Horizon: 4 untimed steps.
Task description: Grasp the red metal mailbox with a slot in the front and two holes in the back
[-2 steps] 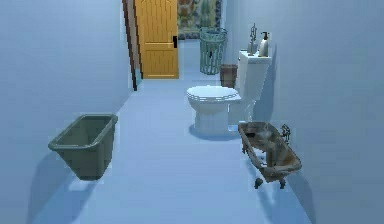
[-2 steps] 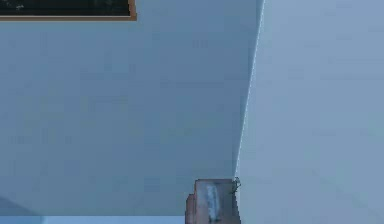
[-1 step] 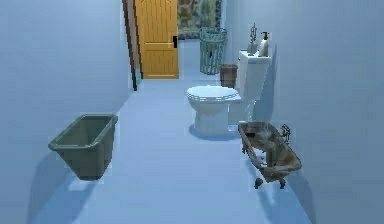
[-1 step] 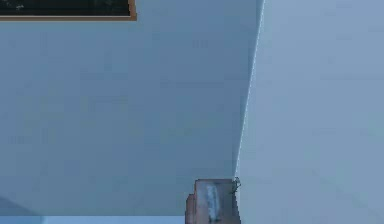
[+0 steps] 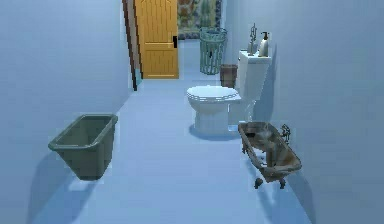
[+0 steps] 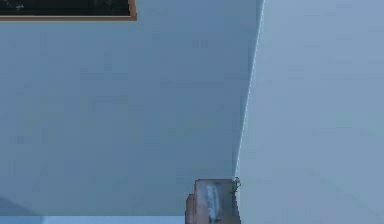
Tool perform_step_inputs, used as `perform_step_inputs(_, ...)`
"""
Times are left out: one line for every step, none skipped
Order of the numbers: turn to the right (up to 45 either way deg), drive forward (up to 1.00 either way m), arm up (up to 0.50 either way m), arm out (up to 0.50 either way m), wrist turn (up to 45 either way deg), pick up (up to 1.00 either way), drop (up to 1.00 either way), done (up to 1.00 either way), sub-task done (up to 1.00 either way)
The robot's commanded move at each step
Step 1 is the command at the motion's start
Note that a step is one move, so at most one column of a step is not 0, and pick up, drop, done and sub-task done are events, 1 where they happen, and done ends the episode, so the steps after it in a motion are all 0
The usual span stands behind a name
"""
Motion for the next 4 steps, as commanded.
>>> perform_step_inputs(0.0, 0.0, 0.0, 0.0, 45.0, 0.0, 0.0, 0.0, 0.0)
perform_step_inputs(0.0, 0.0, 0.0, 0.0, 18.0, 0.0, 0.0, 0.0, 0.0)
perform_step_inputs(0.0, 0.0, 0.0, 0.0, 0.0, 1.0, 0.0, 0.0, 0.0)
perform_step_inputs(0.0, 0.0, 0.1, 0.0, 0.0, 0.0, 0.0, 0.0, 0.0)
